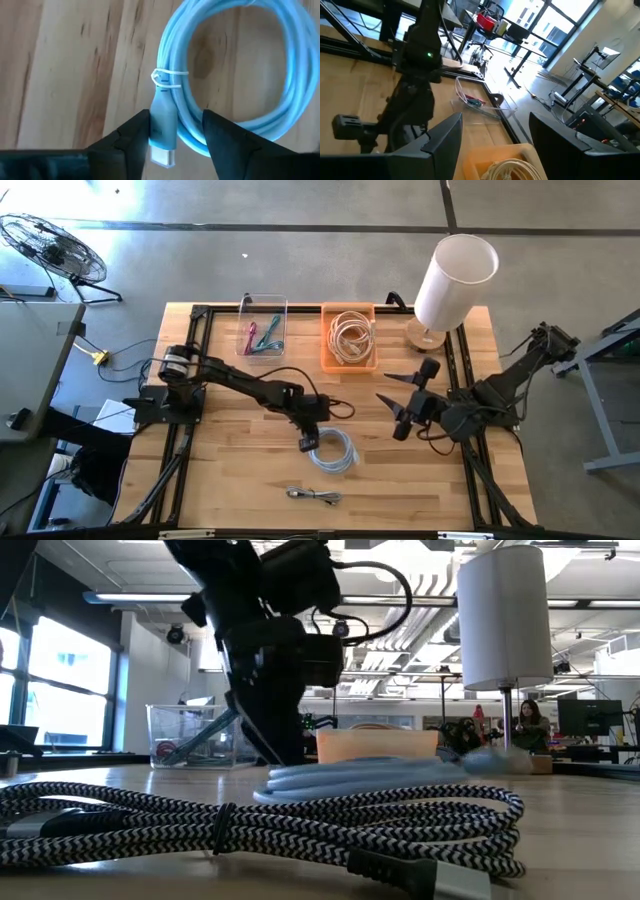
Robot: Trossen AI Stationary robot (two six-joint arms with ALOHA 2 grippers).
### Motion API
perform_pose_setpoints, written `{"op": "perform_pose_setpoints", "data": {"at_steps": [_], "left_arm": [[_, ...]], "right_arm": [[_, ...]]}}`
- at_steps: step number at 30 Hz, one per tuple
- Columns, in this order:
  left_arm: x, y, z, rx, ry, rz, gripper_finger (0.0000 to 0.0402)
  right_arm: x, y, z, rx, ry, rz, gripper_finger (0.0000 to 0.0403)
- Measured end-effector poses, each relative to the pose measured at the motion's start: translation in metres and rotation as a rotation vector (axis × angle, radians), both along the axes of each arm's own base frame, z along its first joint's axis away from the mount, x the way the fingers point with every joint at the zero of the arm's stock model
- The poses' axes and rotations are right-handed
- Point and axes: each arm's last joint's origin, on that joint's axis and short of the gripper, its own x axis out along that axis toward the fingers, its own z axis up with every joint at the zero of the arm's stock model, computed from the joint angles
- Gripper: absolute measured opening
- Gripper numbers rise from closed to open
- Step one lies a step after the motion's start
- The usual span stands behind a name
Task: Pick & Place USB Port
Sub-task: Put the blue HDMI cable into the orange bin
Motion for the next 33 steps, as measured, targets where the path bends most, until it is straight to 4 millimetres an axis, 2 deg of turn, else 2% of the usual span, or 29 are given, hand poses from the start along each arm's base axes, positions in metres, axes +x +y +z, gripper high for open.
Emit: {"op": "perform_pose_setpoints", "data": {"at_steps": [2,6,11,16,18,21,25,28,31,33], "left_arm": [[0.001,0.000,-0.004,-0.002,0.007,0.002,0.0151],[0.001,0.000,-0.003,0.034,-0.012,-0.042,0.0040],[-0.001,0.001,0.000,0.052,-0.014,-0.056,0.0040],[-0.011,0.004,0.019,0.118,-0.021,-0.046,0.0040],[-0.016,0.009,0.037,0.154,-0.059,-0.030,0.0040],[-0.027,0.015,0.073,0.209,-0.148,0.021,0.0040],[-0.046,0.022,0.122,0.303,-0.309,0.112,0.0040],[-0.060,0.027,0.157,0.379,-0.465,0.182,0.0040],[-0.072,0.030,0.177,0.467,-0.546,0.242,0.0040],[-0.076,0.030,0.182,0.521,-0.556,0.265,0.0040]], "right_arm": [[0.000,0.000,0.000,0.010,-0.006,0.000,0.0222],[0.000,0.000,0.000,0.029,-0.017,-0.003,0.0222],[-0.001,0.003,0.002,0.046,-0.038,0.009,0.0222],[-0.005,0.012,0.006,0.025,-0.053,0.059,0.0215],[-0.009,0.015,0.011,0.030,-0.075,0.085,0.0212],[-0.017,0.016,0.021,0.084,-0.130,0.129,0.0209],[-0.028,0.010,0.032,0.246,-0.195,0.248,0.0209],[-0.032,0.003,0.037,0.337,-0.236,0.270,0.0209],[-0.032,-0.003,0.041,0.396,-0.271,0.254,0.0209],[-0.029,-0.008,0.042,0.472,-0.312,0.233,0.0209]]}}
